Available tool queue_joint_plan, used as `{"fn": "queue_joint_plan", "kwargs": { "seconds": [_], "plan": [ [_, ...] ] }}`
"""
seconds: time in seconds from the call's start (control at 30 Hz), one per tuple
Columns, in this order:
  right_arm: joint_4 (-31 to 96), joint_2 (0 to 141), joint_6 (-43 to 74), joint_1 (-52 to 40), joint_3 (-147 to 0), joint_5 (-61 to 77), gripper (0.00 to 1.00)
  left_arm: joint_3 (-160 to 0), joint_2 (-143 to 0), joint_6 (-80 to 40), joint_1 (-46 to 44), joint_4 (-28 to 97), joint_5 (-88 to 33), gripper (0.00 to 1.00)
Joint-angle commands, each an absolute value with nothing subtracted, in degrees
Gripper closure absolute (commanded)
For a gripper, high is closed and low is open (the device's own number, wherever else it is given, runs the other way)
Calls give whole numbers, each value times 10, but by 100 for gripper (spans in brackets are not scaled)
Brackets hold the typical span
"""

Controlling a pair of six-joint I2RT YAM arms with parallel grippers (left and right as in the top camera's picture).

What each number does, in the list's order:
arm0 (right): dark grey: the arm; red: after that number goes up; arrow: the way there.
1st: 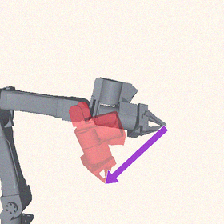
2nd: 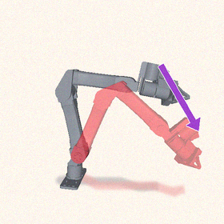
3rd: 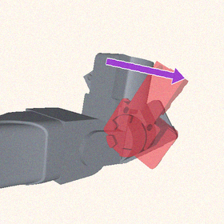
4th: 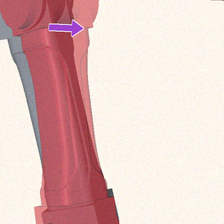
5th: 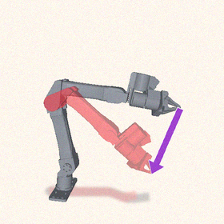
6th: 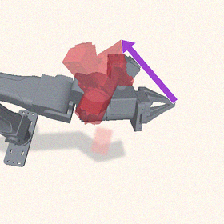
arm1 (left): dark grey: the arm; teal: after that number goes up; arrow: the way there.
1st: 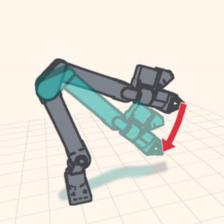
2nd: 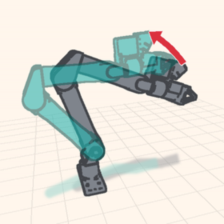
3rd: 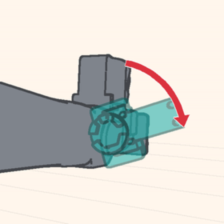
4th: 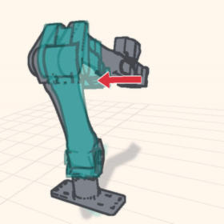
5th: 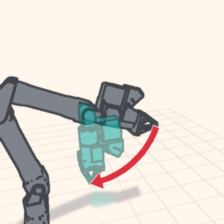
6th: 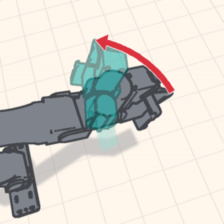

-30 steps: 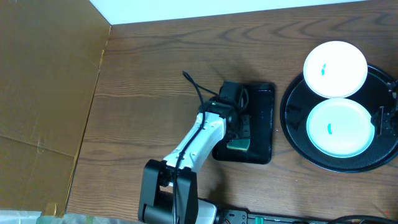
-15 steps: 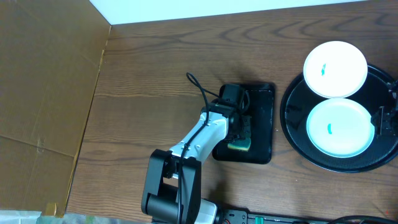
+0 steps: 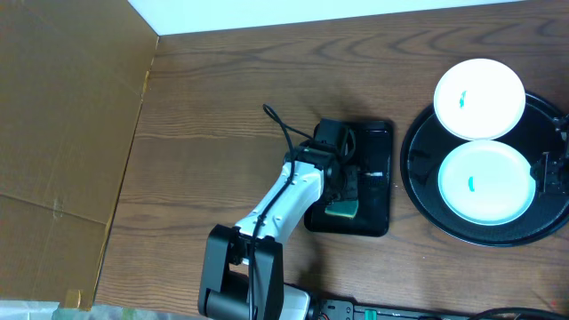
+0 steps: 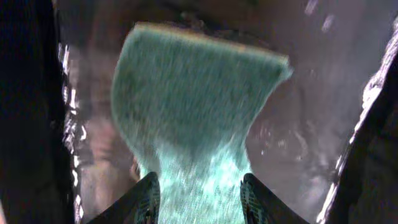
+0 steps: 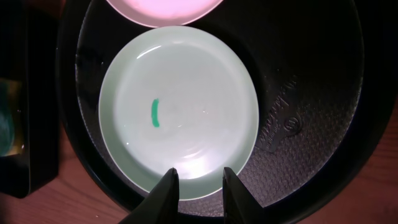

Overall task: Clean dirty plates on tray and stack at the side
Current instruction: 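Grasp the green sponge with the left gripper and lift it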

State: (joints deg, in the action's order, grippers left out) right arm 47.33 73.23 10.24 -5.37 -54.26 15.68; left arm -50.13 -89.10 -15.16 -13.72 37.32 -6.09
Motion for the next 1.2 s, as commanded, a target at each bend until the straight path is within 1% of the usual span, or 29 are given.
{"fn": "queue_joint_plan", "kwargs": {
  "seconds": [0.0,0.17,0.3,0.33,0.4,0.43,0.47,0.5,0.57,0.63,0.77,1.0,1.03,1.07,1.1,1.17],
  "plan": [
    [474,733,109,-57,-545,162,78,-476,-913,-151,-138,349,-64,56],
    [474,733,109,-57,-545,162,78,-466,-938,-152,-138,328,-64,57],
    [474,733,109,-57,-545,162,79,-466,-949,-152,-138,316,-64,75],
    [474,733,109,-57,-545,162,79,-466,-951,-152,-138,313,-64,77],
    [474,733,109,-57,-545,162,79,-466,-951,-152,-138,312,-64,78],
    [474,733,109,-57,-545,162,80,-467,-950,-152,-138,315,-67,71],
    [475,733,109,-57,-545,162,80,-470,-949,-152,-138,324,-67,60],
    [476,733,109,-57,-545,162,80,-476,-947,-152,-138,335,-67,56],
    [476,733,109,-57,-545,162,80,-491,-944,-152,-138,361,-67,53],
    [475,733,109,-57,-545,162,80,-505,-938,-152,-138,382,-67,53],
    [474,733,109,-57,-545,162,80,-507,-936,-152,-138,382,-65,51],
    [474,733,109,-57,-545,162,80,-471,-954,-153,-138,334,-49,52],
    [474,733,109,-57,-545,162,80,-468,-957,-153,-138,328,-49,53],
    [474,733,109,-57,-545,162,80,-466,-959,-152,-138,324,-49,58],
    [474,733,109,-57,-545,162,80,-466,-961,-152,-138,321,-49,64],
    [472,733,109,-57,-545,162,80,-467,-961,-152,-138,315,-50,87]
  ]
}}
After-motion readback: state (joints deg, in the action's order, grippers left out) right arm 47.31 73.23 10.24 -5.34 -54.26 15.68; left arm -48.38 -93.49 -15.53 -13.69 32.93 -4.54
